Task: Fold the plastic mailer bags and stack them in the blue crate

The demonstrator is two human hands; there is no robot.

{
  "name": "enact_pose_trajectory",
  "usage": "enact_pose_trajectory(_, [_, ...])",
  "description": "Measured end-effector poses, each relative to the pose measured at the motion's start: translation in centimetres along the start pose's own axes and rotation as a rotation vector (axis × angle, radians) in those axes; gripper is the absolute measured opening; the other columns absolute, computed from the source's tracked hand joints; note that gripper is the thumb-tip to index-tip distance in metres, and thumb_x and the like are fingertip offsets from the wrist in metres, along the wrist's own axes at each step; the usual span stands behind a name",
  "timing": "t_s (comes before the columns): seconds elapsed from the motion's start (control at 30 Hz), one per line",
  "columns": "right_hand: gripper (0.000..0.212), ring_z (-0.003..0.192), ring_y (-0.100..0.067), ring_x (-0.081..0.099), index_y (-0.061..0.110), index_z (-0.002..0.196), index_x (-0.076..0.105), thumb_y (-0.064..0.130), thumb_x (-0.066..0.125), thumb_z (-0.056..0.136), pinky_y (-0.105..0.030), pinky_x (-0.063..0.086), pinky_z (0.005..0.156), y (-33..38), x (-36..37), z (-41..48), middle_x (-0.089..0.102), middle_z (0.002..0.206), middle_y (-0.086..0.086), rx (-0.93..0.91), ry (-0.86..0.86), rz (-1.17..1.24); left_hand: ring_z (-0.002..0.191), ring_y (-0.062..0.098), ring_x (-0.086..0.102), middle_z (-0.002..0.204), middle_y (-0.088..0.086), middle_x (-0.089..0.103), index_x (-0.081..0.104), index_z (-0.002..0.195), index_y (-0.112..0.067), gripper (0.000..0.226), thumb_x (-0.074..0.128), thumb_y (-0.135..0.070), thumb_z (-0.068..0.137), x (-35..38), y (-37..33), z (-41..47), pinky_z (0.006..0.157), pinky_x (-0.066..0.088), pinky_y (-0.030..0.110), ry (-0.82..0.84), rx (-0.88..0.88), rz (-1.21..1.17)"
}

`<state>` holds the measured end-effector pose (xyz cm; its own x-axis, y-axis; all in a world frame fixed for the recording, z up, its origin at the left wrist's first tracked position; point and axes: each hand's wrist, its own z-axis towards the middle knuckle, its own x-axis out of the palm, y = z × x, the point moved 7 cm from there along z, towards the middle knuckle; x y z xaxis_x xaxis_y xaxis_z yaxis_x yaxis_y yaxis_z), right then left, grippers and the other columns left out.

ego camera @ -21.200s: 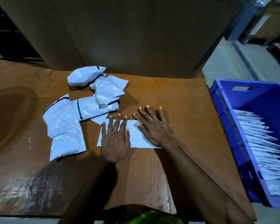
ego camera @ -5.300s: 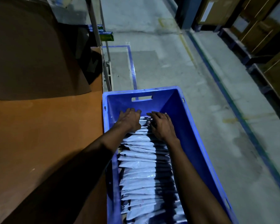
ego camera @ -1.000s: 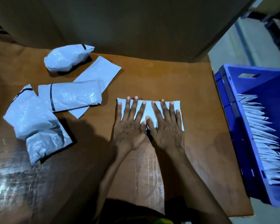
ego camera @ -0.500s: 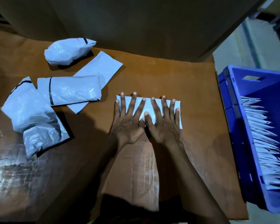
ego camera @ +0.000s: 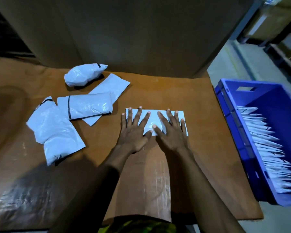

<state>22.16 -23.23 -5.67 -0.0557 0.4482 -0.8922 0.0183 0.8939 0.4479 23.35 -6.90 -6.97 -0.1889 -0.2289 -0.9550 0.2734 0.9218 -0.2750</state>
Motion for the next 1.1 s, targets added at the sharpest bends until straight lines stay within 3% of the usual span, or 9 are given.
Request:
enact_pose_trajectory(0.1, [0.031,0.143,-0.018,0.044,0.031,0.13,0.072,0.035,0.068,0.099,-0.04,0.033,0.117,0.8,-2.1,-2.5,0.058,0.148,0.005,-0.109,-0.391,0.078,0.151,0.036,0.031,0.162,0.011,0.039,0.051,0.151,-0.022,0.052,0.042,-0.045,0.105,-1.6,0.5,-3.6,0.122,0.024,0.055,-0.321,-0.002,-0.09])
enact_pose_trajectory(0.17, [0.018,0.118,-0.017,0.059,0.028,0.11,0.08,0.026,0.076,0.092,-0.036,0.044,0.097,1.6,-1.8,-3.6,0.069,0.122,0.008,-0.159,-0.483,0.064,0.129,0.031,0.053,0.139,0.009,0.059,0.068,0.129,-0.017,0.035,0.049,-0.029,0.102,-2.4,0.4,-5.3,0.103,0.044,0.049,-0.477,0.016,-0.125])
enact_pose_trajectory(0.3, [0.013,0.112,-0.014,0.059,0.031,0.103,0.08,0.03,0.075,0.091,-0.032,0.049,0.086,2.1,-0.4,-4.4,0.068,0.115,0.013,-0.108,-0.444,0.051,0.112,0.03,0.06,0.123,0.005,0.066,0.073,0.115,-0.016,0.039,0.041,-0.03,0.097,-2.5,0.8,-5.9,0.093,0.05,0.045,-0.474,0.007,-0.123])
enact_pose_trajectory(0.4, [0.01,0.109,-0.016,0.059,0.033,0.1,0.081,0.033,0.075,0.092,-0.034,0.049,0.081,2.4,-0.7,-3.5,0.069,0.111,0.013,-0.101,-0.409,0.031,0.116,0.029,0.059,0.128,0.004,0.066,0.073,0.119,-0.017,0.046,0.035,-0.032,0.096,-2.1,1.3,-6.1,0.097,0.05,0.044,-0.413,0.017,-0.12])
enact_pose_trajectory(0.53, [0.019,0.108,-0.02,0.06,0.028,0.108,0.08,0.029,0.07,0.092,-0.036,0.049,0.084,5.3,-1.3,0.0,0.07,0.111,0.005,-0.276,-0.348,0.043,0.122,0.026,0.057,0.132,0.001,0.063,0.07,0.125,-0.02,0.04,0.043,-0.018,0.096,-1.5,1.7,-5.9,0.1,0.045,0.039,-0.401,0.04,-0.075])
enact_pose_trajectory(0.7, [0.019,0.116,-0.013,0.056,0.035,0.112,0.078,0.032,0.065,0.098,-0.034,0.044,0.09,5.4,0.9,-0.4,0.067,0.117,0.014,-0.208,-0.363,0.068,0.127,0.026,0.058,0.136,0.001,0.064,0.071,0.125,-0.018,0.044,0.044,-0.01,0.091,-1.3,2.3,-6.6,0.104,0.047,0.043,-0.426,0.065,-0.159])
enact_pose_trajectory(0.8, [0.014,0.106,-0.018,0.059,0.035,0.104,0.08,0.035,0.068,0.096,-0.034,0.041,0.08,5.5,0.3,1.2,0.07,0.108,0.013,-0.211,-0.295,0.019,0.128,0.026,0.058,0.136,0.0,0.066,0.073,0.125,-0.018,0.048,0.041,-0.012,0.089,-1.5,2.3,-6.4,0.103,0.047,0.043,-0.432,0.04,-0.193])
enact_pose_trajectory(0.9, [0.012,0.099,-0.022,0.061,0.029,0.1,0.082,0.027,0.077,0.089,-0.035,0.048,0.073,7.5,-0.9,4.3,0.072,0.099,0.006,-0.314,-0.215,-0.016,0.124,0.026,0.06,0.131,0.002,0.068,0.074,0.122,-0.015,0.048,0.04,-0.012,0.087,-1.7,2.2,-6.5,0.101,0.047,0.041,-0.445,0.038,-0.198])
enact_pose_trajectory(1.1, [0.019,0.106,-0.022,0.056,0.033,0.108,0.082,0.033,0.072,0.092,-0.035,0.045,0.082,9.3,1.9,5.2,0.072,0.112,0.008,-0.356,-0.119,0.021,0.124,0.026,0.059,0.128,0.003,0.068,0.074,0.119,-0.013,0.046,0.04,-0.013,0.088,-1.4,2.4,-6.6,0.1,0.049,0.041,-0.431,0.02,-0.199])
